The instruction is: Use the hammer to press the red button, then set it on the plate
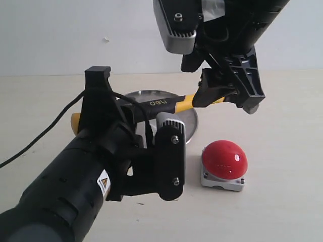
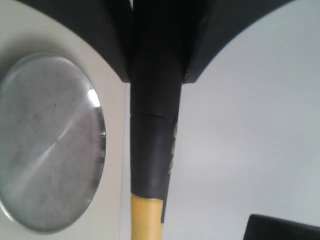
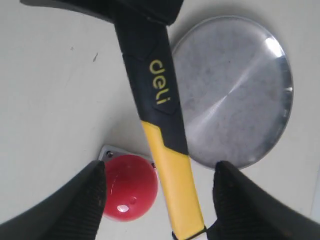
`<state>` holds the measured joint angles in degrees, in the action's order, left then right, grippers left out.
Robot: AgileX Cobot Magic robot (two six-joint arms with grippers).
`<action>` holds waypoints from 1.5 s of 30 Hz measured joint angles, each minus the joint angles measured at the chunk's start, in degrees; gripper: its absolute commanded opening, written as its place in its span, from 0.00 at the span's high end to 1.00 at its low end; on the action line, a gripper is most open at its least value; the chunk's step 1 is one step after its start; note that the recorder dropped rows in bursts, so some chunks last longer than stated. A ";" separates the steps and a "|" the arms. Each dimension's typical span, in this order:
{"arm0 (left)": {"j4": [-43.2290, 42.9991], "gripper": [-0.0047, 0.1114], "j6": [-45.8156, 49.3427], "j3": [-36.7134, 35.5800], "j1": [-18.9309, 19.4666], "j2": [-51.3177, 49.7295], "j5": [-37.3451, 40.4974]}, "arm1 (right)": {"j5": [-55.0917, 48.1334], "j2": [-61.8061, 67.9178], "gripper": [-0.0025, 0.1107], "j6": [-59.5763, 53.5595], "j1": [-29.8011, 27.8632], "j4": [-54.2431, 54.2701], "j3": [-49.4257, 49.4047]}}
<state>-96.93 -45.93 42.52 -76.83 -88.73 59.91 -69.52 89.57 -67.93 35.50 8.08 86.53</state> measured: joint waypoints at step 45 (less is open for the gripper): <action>0.00 0.96 -1.42 -0.35 -3.70 0.00 4.00 | 4.94 5.20 0.54 1.68 0.00 -4.94 -2.92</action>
<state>-96.93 -47.35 42.17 -80.52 -88.73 63.90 -64.57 94.77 -66.25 35.50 3.13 83.61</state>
